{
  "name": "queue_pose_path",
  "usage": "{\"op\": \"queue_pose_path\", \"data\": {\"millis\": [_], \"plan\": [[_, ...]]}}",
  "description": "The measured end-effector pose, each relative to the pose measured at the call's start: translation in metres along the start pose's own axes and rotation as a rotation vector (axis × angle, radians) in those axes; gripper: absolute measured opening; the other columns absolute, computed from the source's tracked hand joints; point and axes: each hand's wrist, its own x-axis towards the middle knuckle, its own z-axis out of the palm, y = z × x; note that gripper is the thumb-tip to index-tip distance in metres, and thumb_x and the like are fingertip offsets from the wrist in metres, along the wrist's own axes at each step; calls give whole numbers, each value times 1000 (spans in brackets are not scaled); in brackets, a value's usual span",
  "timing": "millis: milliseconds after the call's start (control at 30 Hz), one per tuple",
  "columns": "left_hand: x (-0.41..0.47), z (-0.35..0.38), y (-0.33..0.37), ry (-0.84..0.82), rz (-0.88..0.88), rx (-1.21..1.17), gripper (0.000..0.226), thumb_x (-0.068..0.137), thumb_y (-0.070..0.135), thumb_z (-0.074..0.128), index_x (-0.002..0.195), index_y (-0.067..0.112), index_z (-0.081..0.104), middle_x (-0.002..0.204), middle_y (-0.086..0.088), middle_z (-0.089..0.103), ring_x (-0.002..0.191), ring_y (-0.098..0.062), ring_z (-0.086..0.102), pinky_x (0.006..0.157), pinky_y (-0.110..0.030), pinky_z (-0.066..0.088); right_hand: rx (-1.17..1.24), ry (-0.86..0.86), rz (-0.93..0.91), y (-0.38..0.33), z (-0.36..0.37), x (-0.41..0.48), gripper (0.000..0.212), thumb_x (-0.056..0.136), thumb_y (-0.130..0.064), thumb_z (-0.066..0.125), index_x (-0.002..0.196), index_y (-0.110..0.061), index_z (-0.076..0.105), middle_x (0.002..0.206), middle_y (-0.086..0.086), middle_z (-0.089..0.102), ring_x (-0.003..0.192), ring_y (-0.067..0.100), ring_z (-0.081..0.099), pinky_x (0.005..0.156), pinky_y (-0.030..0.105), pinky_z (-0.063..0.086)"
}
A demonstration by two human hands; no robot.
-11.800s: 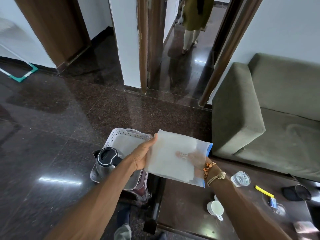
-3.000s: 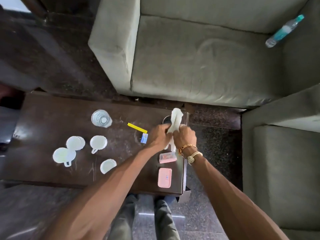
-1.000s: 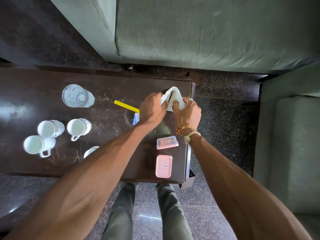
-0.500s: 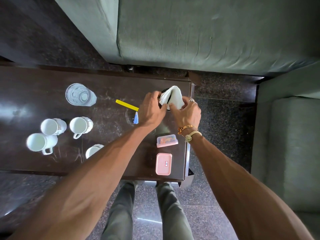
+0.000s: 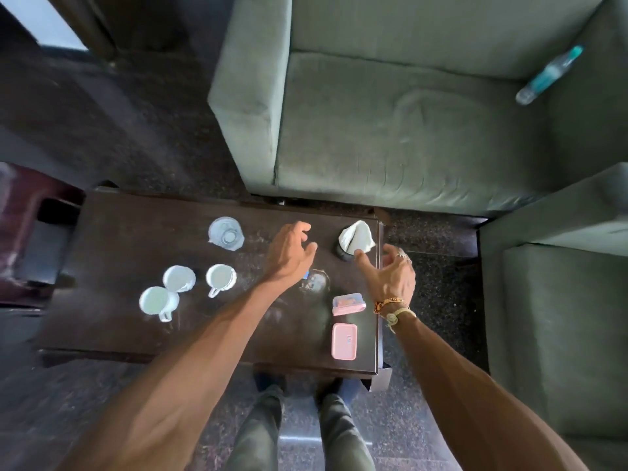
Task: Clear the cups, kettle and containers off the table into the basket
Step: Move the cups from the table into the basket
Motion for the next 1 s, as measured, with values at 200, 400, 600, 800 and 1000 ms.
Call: {"op": "queue_pose_path", "data": {"millis": [200,400,600,800,1000], "plan": [[-31,-78,-9,25,48,3,36,85,26,65,120,18,59,103,3,63,93,-18,62,82,-32,49,124,26,-67,-64,-20,-50,66,66,-71,67,109,-20,68,98,-1,67,96,21,63,78,29,43],[-75,-131,-31,187,0,5,36,84,26,67,119,18,61,103,2,66,96,-18,61,85,-30,45,103,-73,-273,-101,-26,-94,49,78,-58,71,105,-18,67,93,-1,64,84,17,53,72,27,36],[-155,-148,-59,293,-132,-5,33,82,24,69,114,18,64,101,0,67,95,-21,64,86,-33,50,94,-165,-402,-82,-17,-143,43,76,-65,67,79,-26,51,74,-10,47,73,17,45,67,26,32],[-224,-159,-82,370,-237,26,34,83,31,67,115,22,63,104,4,67,97,-19,63,87,-31,47,59,-279,-503,-79,-18,-186,46,78,-60,69,102,-21,70,102,1,70,98,22,64,86,34,51],[-276,-186,-117,448,-332,-2,36,82,32,70,116,22,63,102,1,70,92,-19,69,88,-39,54,45,-378,-557,-112,0,-235,45,79,-59,68,99,-18,71,102,-1,69,96,21,63,79,29,46]]}}
